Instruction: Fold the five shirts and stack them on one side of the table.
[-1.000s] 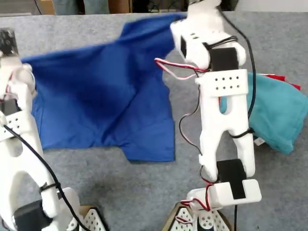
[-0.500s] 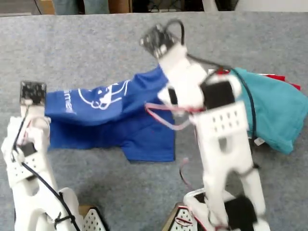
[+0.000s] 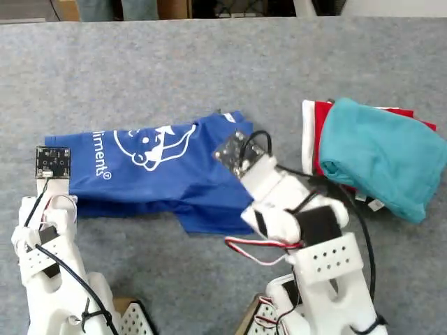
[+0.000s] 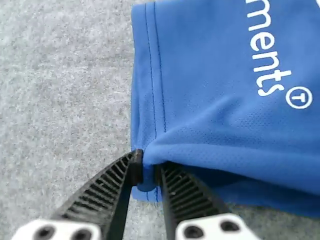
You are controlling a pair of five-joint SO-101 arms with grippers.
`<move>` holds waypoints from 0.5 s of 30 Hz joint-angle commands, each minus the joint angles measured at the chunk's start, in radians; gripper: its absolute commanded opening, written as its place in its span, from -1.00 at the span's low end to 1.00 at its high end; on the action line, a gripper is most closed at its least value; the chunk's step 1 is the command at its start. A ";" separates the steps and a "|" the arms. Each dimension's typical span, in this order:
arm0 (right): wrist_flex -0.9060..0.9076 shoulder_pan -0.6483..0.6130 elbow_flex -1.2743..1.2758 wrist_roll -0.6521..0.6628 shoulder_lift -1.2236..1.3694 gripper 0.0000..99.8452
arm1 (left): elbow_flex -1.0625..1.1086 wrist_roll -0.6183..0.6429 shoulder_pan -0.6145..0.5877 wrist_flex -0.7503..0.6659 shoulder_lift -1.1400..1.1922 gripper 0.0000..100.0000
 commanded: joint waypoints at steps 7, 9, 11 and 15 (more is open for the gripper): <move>-0.018 0.011 0.104 0.120 -0.058 -0.97 | -0.015 -0.106 0.008 -0.049 0.046 -0.94; -0.018 0.011 0.113 0.140 -0.059 -0.97 | -0.019 -0.126 0.004 -0.048 0.058 -0.94; -0.014 0.009 0.114 0.153 -0.059 -0.97 | -0.016 -0.146 0.004 -0.048 0.066 -0.94; -0.012 0.006 0.105 0.183 -0.059 -0.91 | -0.033 -0.244 -0.007 0.018 0.058 -0.85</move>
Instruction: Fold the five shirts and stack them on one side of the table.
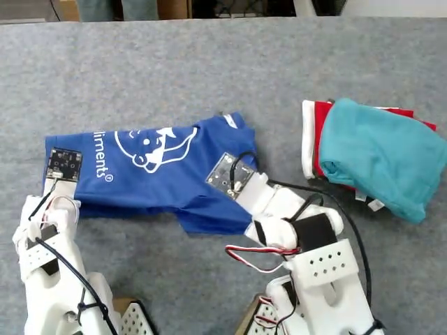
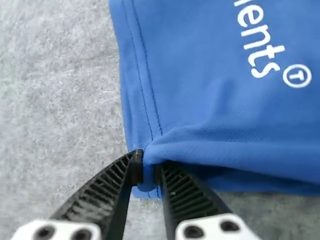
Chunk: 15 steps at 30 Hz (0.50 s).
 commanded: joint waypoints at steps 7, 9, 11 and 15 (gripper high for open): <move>-0.014 0.011 -0.062 0.018 -0.008 -0.17 | -0.243 0.025 -0.082 0.336 -0.008 -0.49; -0.014 0.011 -0.111 0.018 -0.007 -0.18 | -0.329 0.051 -0.113 0.399 -0.008 -0.49; -0.018 0.011 -0.165 0.018 -0.005 -0.28 | -0.410 0.054 -0.136 0.466 -0.008 -0.50; -0.057 0.012 -0.283 0.011 0.008 -0.83 | -0.541 0.025 -0.223 0.554 -0.009 -0.61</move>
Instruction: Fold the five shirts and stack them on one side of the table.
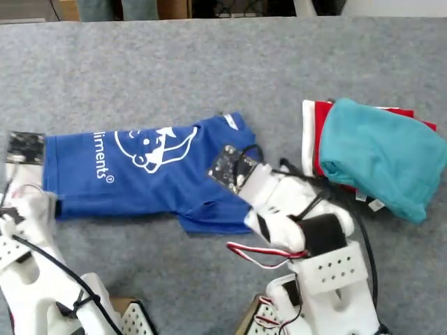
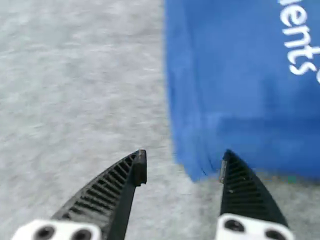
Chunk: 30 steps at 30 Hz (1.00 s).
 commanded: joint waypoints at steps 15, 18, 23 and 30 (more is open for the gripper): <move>-0.172 0.011 -0.820 -0.267 1.009 -0.96 | -0.361 0.477 0.295 -0.203 0.443 -0.94; -0.155 0.005 -0.981 -0.374 1.225 -0.96 | -0.394 0.637 0.282 -0.413 0.703 -0.94; -0.110 0.012 -1.213 -0.405 1.563 -0.96 | -0.550 0.740 0.208 -0.529 1.039 -0.94; -0.061 0.172 -1.613 -0.402 1.951 -0.96 | -0.733 0.747 0.153 -0.443 1.128 -0.94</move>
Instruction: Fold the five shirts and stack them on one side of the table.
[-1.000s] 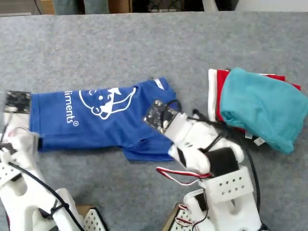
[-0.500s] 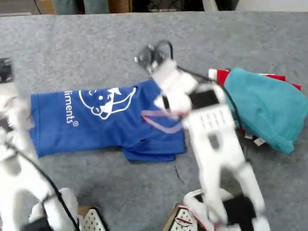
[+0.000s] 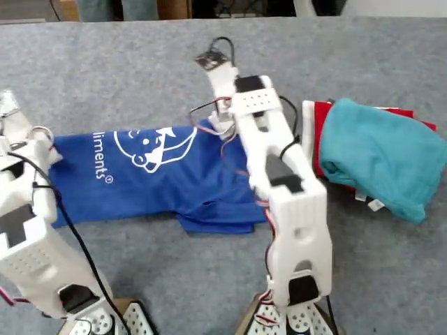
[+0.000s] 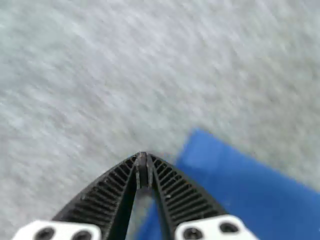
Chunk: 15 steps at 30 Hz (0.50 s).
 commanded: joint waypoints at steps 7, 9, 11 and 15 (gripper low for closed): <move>0.307 0.110 -0.704 0.080 0.255 -0.96 | -0.151 0.012 -0.016 -0.003 0.078 -0.94; 0.416 0.086 -0.839 0.135 0.277 -0.96 | -0.148 0.014 -0.016 -0.003 0.078 -0.94; 0.500 0.049 -0.969 0.180 0.295 -0.96 | -0.148 0.014 -0.018 0.009 0.075 -0.94; 0.502 0.021 -1.093 0.204 0.300 -0.96 | -0.196 0.060 -0.035 0.183 -0.028 -0.94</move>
